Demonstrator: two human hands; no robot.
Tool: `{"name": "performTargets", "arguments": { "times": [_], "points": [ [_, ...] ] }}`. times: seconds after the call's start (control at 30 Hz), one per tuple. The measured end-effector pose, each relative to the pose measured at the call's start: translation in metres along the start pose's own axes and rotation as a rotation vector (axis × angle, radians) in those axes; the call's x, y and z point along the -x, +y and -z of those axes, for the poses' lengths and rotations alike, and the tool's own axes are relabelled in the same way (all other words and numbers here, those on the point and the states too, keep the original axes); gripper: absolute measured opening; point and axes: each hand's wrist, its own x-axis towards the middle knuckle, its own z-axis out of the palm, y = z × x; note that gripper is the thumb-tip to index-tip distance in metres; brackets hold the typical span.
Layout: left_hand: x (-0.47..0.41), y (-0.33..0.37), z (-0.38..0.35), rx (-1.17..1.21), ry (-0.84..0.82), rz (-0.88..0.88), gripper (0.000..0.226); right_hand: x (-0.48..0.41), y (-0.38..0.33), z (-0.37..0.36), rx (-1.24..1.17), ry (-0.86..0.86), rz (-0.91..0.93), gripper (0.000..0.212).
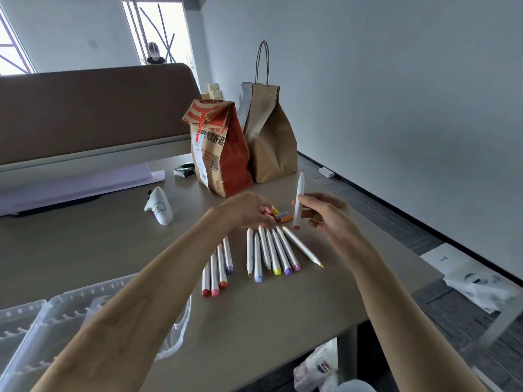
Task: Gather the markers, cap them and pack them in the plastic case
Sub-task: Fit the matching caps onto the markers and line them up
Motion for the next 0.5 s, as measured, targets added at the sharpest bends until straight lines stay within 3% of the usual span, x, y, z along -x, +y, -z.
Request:
{"name": "performTargets", "arguments": {
  "times": [0.27, 0.5],
  "points": [
    [-0.003, -0.007, -0.008, -0.092, 0.077, -0.04, 0.022, 0.0, 0.0, 0.0, 0.011, 0.006, 0.002, 0.021],
    [0.05, -0.015, 0.0, 0.674, 0.253, -0.03, 0.007, 0.001, 0.002, -0.006, 0.081, -0.132, -0.004, 0.011]
  ]
}}
